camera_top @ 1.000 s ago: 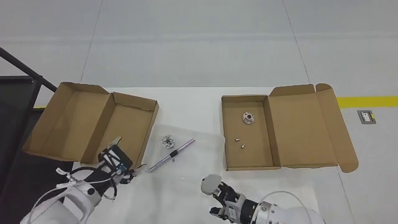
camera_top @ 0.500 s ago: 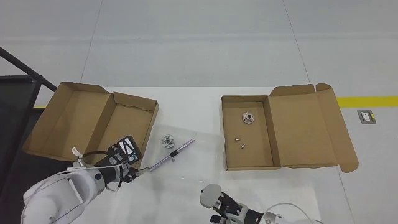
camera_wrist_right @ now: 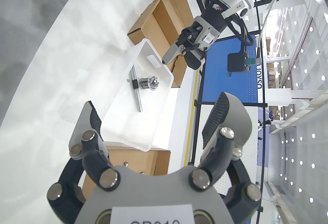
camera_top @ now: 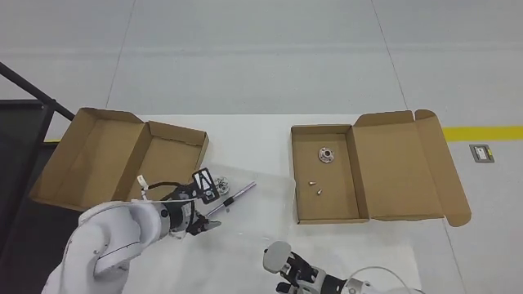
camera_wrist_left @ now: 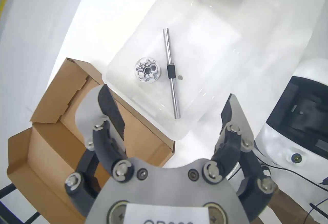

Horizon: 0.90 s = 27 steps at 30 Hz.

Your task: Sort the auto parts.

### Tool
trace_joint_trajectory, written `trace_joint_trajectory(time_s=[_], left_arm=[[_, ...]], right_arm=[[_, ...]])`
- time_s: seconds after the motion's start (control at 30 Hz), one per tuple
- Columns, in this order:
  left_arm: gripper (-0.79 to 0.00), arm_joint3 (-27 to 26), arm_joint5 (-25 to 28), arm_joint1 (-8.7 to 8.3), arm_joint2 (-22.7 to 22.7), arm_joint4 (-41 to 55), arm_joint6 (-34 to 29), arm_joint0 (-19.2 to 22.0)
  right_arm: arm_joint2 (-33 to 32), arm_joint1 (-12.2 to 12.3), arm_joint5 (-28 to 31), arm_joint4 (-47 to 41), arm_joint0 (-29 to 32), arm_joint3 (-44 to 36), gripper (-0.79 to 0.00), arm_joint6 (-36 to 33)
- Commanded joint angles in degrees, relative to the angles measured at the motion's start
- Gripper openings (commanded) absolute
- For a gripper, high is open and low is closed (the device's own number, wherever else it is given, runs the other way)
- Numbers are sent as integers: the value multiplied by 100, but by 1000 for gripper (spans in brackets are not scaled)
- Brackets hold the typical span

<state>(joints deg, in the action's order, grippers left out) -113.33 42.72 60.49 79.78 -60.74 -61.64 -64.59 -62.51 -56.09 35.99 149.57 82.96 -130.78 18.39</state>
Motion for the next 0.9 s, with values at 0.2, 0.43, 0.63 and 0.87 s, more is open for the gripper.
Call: trace_joint_trajectory(time_s=[0.2, 0.43, 0.63, 0.87], left_arm=[[0, 872, -1061, -294, -1396, 1136, -1053, 1510], [0, 1168, -1332, -342, -1922, 1424, -1325, 1909], [0, 1263, -1388, -340, -1924, 1408, -1250, 1889], [0, 2118, -1383, -229, -2325, 1457, -1036, 2346]], right_arm=[[0, 0, 0, 0, 0, 0, 0, 0], [0, 0, 0, 0, 0, 0, 0, 0], [0, 0, 0, 0, 0, 0, 0, 0], [0, 0, 0, 0, 0, 0, 0, 0]])
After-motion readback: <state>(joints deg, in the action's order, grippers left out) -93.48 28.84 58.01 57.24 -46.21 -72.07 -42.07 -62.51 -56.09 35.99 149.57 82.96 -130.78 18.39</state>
